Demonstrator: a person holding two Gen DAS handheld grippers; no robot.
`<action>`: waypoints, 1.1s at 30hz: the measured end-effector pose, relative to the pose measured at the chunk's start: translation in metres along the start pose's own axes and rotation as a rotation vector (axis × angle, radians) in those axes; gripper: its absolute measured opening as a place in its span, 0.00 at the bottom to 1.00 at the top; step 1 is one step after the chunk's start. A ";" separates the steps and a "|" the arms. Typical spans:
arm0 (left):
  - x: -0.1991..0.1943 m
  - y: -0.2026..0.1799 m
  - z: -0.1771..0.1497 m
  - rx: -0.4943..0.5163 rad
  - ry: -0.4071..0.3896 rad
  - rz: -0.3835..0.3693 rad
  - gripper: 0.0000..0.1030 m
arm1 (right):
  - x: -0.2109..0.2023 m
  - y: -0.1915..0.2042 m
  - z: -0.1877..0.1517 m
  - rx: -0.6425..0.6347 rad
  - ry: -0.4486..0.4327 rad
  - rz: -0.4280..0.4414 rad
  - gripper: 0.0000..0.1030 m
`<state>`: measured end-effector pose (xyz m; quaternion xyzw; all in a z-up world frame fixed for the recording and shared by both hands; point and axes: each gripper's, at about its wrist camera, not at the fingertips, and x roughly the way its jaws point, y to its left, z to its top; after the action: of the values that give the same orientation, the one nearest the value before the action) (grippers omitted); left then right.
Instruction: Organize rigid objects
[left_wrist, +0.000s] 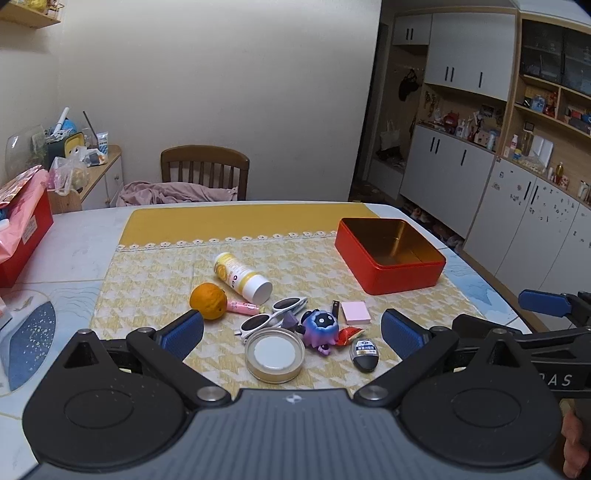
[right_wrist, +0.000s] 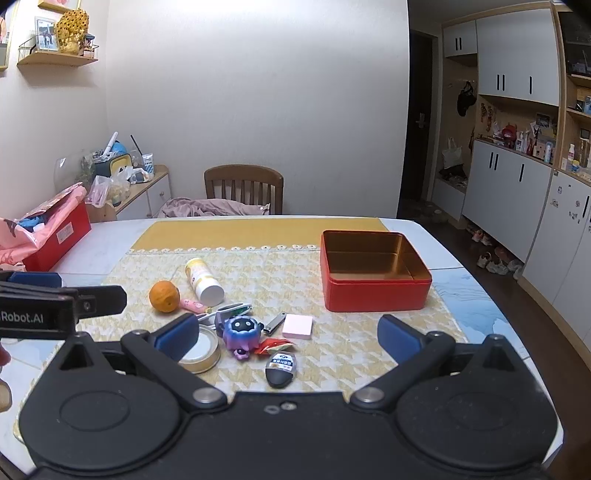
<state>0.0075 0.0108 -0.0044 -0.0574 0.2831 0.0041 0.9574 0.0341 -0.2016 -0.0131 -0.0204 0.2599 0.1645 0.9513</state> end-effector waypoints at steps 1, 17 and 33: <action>0.001 0.000 0.000 0.002 0.003 0.004 1.00 | 0.001 0.000 0.000 0.000 0.001 0.001 1.00; 0.038 0.033 0.009 -0.044 0.036 0.050 1.00 | 0.034 0.011 0.004 -0.046 0.043 0.011 1.00; 0.155 0.079 0.017 -0.044 0.110 0.141 0.99 | 0.121 -0.017 -0.021 -0.091 0.219 0.065 0.88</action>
<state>0.1435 0.0876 -0.0832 -0.0586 0.3386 0.0744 0.9361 0.1275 -0.1833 -0.0931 -0.0731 0.3551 0.2038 0.9094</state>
